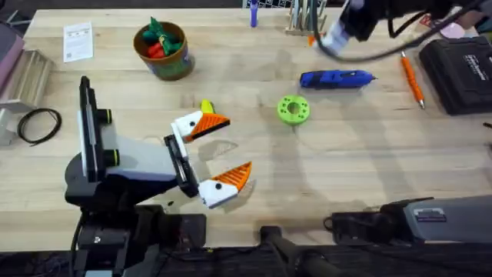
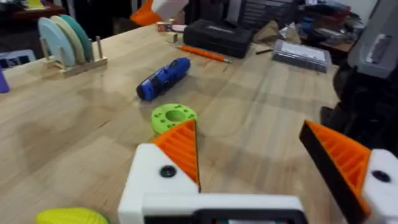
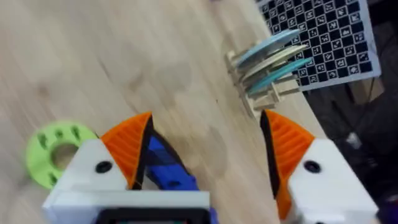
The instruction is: Pick up the gripper from the table and insert it into the empty holder that is missing its gripper. Then pick up a screw, insert it into the mounting hole, and use the screwdriver to tighten it. Finally, clean up the table by picking up the vegetable and placing it into the bucket.
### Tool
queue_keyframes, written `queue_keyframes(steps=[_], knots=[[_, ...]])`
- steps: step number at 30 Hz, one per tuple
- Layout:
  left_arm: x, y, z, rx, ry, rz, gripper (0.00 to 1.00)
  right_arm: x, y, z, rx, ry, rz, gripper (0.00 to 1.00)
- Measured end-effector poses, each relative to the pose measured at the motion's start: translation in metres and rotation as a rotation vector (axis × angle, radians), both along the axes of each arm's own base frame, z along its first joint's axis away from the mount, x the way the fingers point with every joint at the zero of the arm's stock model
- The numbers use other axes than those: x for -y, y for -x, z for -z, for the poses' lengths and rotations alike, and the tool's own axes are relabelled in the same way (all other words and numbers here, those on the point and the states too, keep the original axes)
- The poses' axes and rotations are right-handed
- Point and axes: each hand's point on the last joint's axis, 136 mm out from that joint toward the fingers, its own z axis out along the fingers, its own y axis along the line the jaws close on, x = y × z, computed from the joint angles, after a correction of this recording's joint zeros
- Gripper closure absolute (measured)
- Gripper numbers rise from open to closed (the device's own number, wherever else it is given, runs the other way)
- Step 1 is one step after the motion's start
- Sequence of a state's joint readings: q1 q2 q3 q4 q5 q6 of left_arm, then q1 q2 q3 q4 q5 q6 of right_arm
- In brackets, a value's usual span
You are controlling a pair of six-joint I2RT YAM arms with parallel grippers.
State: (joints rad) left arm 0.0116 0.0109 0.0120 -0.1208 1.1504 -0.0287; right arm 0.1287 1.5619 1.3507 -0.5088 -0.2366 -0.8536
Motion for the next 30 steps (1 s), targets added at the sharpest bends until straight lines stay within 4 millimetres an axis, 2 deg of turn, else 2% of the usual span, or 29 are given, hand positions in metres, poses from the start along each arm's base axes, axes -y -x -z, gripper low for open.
queue_keyframes(steps=[4,8,12,16,21,23,26,30], knots=[[-0.005,-0.011,-0.005,-0.007,0.017,-0.068,0.014,-0.005,0.008,-0.024,-0.055,-0.21,0.165,0.051],[-0.013,-0.021,-0.007,-0.025,0.033,-0.14,0.014,-0.002,0.032,-0.024,-0.195,-0.329,0.321,0.051],[-0.022,-0.027,-0.004,-0.099,0.037,-0.205,0.014,0.01,0.061,-0.022,-0.294,-0.349,0.456,0.051],[-0.032,-0.032,-0.024,-0.104,0.021,-0.272,0.014,0.023,0.093,-0.036,-0.324,-0.369,0.576,0.051],[-0.044,-0.046,-0.044,-0.135,-0.023,-0.345,0.014,0.032,0.126,-0.055,-0.313,-0.391,0.624,0.051],[-0.047,-0.053,-0.045,-0.19,-0.048,-0.357,0.014,0.034,0.136,-0.056,-0.328,-0.39,0.637,0.052],[-0.052,-0.065,-0.041,-0.308,-0.097,-0.368,0.015,0.034,0.142,-0.056,-0.33,-0.396,0.646,0.052],[-0.061,-0.082,-0.035,-0.471,-0.171,-0.386,0.015,0.036,0.153,-0.038,-0.35,-0.402,0.67,0.052]])
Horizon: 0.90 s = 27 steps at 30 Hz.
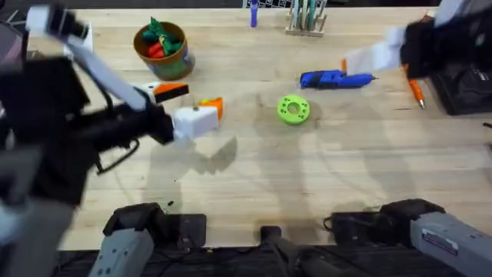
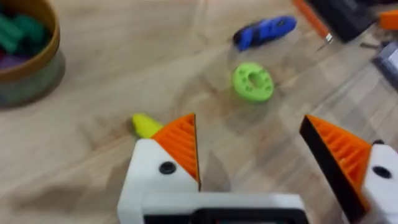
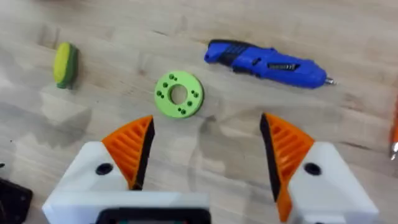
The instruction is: Pick up the gripper from the table and insert it into the empty holder that is missing its gripper. Then pick up a screw, insert it into the mounting hole, and use the screwdriver to tighten it. Finally, clean up the table by picking up the vegetable and placing it into the bucket.
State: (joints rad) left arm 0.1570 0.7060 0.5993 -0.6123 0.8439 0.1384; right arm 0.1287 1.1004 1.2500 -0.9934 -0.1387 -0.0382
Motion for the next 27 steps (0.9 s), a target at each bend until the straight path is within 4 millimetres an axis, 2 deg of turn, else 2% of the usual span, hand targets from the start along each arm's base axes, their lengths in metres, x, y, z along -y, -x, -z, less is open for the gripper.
queue_keyframes(steps=[7,11,15,20,27], knots=[[-0.023,-0.028,0.004,-0.238,-0.107,-0.057,0.015,0.004,0.022,0.048,-0.049,-0.05,0.084,0.051],[-0.031,-0.047,0.001,-0.284,-0.139,-0.076,0.015,0.005,0.032,0.062,-0.061,-0.073,0.118,0.05],[-0.037,-0.054,0.013,-0.338,-0.159,-0.094,0.015,0.005,0.033,0.066,-0.075,-0.081,0.133,0.049],[-0.046,-0.047,0.034,-0.511,-0.263,-0.182,0.015,0.005,0.032,0.07,-0.092,-0.082,0.139,0.05],[-0.023,-0.05,0.035,-0.542,-0.442,-0.311,0.016,0.005,0.03,0.076,-0.12,-0.076,0.141,0.049]])
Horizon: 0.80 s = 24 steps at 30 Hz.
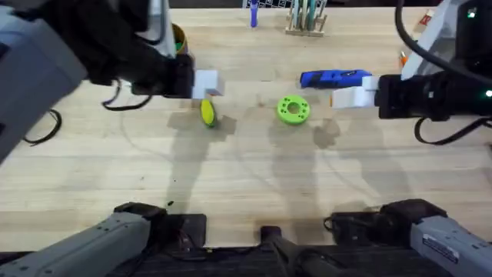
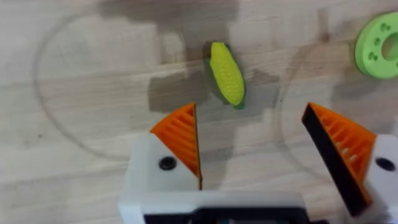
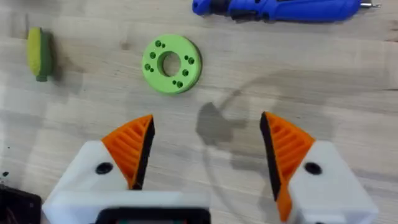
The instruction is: Pick up the gripper from the table and insert it into the empty holder that is missing its gripper. Then pick up a screw, insert it into the mounting hole, and use the screwdriver to tighten it. Finally, clean up the table by picking up the vegetable and placing it into the bucket.
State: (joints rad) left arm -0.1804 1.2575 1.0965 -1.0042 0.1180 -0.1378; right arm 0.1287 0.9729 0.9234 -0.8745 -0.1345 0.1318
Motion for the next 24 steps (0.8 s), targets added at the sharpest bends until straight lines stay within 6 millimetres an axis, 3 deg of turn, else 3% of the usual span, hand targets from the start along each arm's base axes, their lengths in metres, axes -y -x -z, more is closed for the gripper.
queue_keyframes(steps=[4,13,24], knots=[[0.006,0.001,0.008,-0.028,-0.04,-0.126,0.015,0.0,-0.001,0.001,-0.005,0.001,0.0,0.05],[0.006,-0.01,0.045,-0.138,-0.063,-0.348,0.015,0.0,-0.001,0.002,-0.007,0.001,0.0,0.049],[0.029,-0.012,0.092,-0.313,0.01,-0.358,0.025,0.0,-0.001,0.003,-0.01,0.0,0.003,0.05]])
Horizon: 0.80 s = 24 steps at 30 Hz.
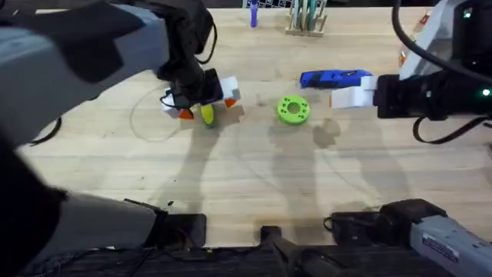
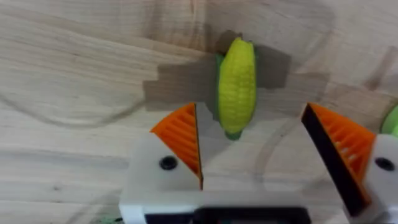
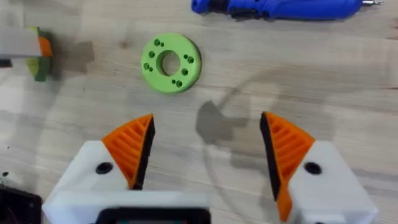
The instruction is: Pick up the gripper from the table and insert it into the empty holder that is missing its gripper. Then pick up a screw, insert it into the mounting hole, and use the screwdriver to tighten it. Finally, clean up the table by picking up the vegetable and placing it into the bucket.
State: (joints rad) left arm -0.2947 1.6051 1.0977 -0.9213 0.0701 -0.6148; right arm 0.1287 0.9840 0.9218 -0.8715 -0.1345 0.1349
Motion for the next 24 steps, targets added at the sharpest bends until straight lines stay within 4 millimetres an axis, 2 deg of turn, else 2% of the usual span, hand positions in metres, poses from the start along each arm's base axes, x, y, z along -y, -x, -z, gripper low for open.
queue_keyframes(steps=[6,8,9,17,19,24], knots=[[0.003,-0.004,0.03,-0.066,-0.001,-0.013,0.066,0.0,0.0,0.0,0.0,0.0,0.0,0.049],[0.002,-0.005,0.034,-0.074,-0.012,-0.018,0.111,0.0,0.0,0.0,0.0,0.0,0.0,0.049],[0.002,-0.007,0.034,-0.07,-0.008,-0.023,0.165,0.0,0.0,0.0,0.0,0.0,0.0,0.049],[0.0,-0.012,0.034,-0.055,-0.019,-0.032,0.943,0.0,0.003,0.002,-0.016,0.002,0.0,0.051],[0.0,-0.012,0.034,-0.053,-0.021,-0.03,0.977,0.001,0.005,0.003,-0.022,0.003,0.0,0.05],[-0.001,-0.012,0.034,-0.058,-0.022,-0.034,0.971,0.001,0.005,0.003,-0.024,0.003,0.0,0.049]])
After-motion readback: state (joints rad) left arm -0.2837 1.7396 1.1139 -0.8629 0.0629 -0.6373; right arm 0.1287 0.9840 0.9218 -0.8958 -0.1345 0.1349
